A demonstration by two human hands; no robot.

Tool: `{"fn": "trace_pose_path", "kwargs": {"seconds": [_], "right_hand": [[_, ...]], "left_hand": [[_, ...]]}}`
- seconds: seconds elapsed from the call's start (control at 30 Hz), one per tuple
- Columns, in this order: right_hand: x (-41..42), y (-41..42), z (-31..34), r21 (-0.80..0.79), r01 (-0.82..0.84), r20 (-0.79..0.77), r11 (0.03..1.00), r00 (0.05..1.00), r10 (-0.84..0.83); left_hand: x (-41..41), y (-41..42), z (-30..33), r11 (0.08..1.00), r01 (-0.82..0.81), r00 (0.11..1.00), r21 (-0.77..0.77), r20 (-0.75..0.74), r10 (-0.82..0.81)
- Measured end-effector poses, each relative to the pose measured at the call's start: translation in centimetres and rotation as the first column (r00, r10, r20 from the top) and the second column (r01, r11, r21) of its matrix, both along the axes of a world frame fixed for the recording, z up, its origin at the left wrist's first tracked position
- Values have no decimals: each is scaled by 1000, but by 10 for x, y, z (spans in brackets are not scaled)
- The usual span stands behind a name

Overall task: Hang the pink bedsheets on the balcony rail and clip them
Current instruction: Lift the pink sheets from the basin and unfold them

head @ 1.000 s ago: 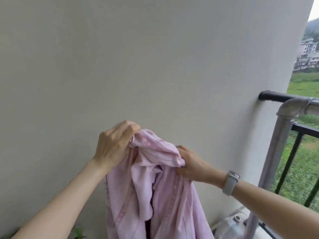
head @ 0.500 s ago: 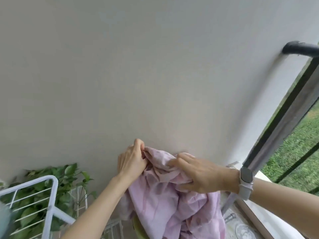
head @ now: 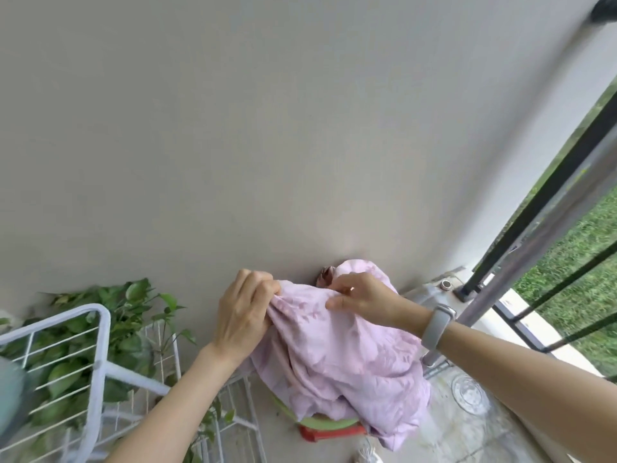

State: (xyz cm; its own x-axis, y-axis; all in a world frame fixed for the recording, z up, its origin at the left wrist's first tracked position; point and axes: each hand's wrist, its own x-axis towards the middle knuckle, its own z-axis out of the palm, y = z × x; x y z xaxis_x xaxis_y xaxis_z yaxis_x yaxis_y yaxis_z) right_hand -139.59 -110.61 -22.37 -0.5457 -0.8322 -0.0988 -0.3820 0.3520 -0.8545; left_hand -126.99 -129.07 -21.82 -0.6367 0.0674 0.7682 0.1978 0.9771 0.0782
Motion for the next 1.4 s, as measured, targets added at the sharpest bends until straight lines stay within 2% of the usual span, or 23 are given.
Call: {"fn": "trace_pose_path", "kwargs": {"seconds": [0.07, 0.13, 0.2, 0.27, 0.3, 0.33, 0.4, 0.47, 0.5, 0.57, 0.67, 0.73, 0.87, 0.93, 0.97, 1.03, 1.1, 1.17, 1.27, 1.33, 1.4], "right_hand": [[-8, 3, 7, -96, 108, 63, 990, 993, -102], [-14, 7, 17, -186, 268, 108, 945, 962, -251], [-8, 12, 22, -263, 302, 5, 916, 950, -312], [6, 20, 14, -297, 160, -215, 941, 949, -229], [15, 26, 6, -309, 52, -292, 950, 945, -147], [23, 33, -6, -307, -31, -324, 951, 943, -74], [33, 48, -30, -246, -91, -300, 965, 954, 13], [41, 62, -52, -137, -137, -268, 981, 959, 97], [45, 67, -63, -76, -160, -244, 984, 960, 138], [51, 75, -81, 33, -165, -141, 986, 976, 168], [50, 76, -100, 132, -32, 28, 991, 999, 28], [48, 66, -109, 194, 32, 46, 981, 998, -41], [49, 35, -124, 339, -169, 81, 925, 985, 150], [52, 26, -128, 447, -252, -21, 858, 956, 292], [51, 25, -127, 453, -243, -77, 858, 948, 309], [41, 27, -124, 363, -149, -160, 920, 962, 219], [26, 28, -108, 189, 20, -197, 982, 980, 18], [10, 21, -80, 35, 183, -183, 982, 968, -174], [-14, -2, -22, -139, 238, -188, 961, 947, -262], [-33, -15, 16, -215, 278, -165, 936, 935, -315], [-49, -18, 54, -238, 299, -103, 924, 938, -330]], "left_hand": [[1, 3, 1, 1000, 17, 998, -3, 62, -16], [-1, 6, 1, 997, 77, 970, 4, 232, -76], [-2, 11, -1, 983, 169, 874, 70, 451, -182], [-4, 20, -5, 954, 171, 743, 245, 604, -288], [-5, 26, -11, 930, 89, 695, 357, 646, -315], [-6, 30, -19, 914, -11, 686, 404, 669, -287], [-7, 37, -41, 926, -126, 672, 356, 717, -184], [-3, 42, -63, 961, -93, 584, 260, 796, -159], [1, 44, -74, 978, -11, 589, 210, 792, -163], [12, 48, -92, 984, 60, 657, 166, 736, -164], [32, 57, -103, 988, 97, 760, 122, 631, -152], [43, 61, -105, 988, 117, 824, 98, 546, -152], [52, 62, -103, 993, 74, 894, 96, 435, -108], [56, 60, -106, 995, 65, 891, 71, 444, -90], [60, 59, -108, 996, 65, 880, 67, 467, -89], [65, 56, -115, 994, 35, 869, 104, 488, -82], [62, 54, -111, 971, -48, 846, 234, 526, -85], [47, 51, -96, 928, -163, 797, 336, 599, -77], [5, 43, -56, 876, -301, 759, 376, 651, -19], [-30, 30, -19, 851, -307, 798, 426, 602, -14], [-65, 10, 24, 771, -369, 830, 519, 557, 23]]}}
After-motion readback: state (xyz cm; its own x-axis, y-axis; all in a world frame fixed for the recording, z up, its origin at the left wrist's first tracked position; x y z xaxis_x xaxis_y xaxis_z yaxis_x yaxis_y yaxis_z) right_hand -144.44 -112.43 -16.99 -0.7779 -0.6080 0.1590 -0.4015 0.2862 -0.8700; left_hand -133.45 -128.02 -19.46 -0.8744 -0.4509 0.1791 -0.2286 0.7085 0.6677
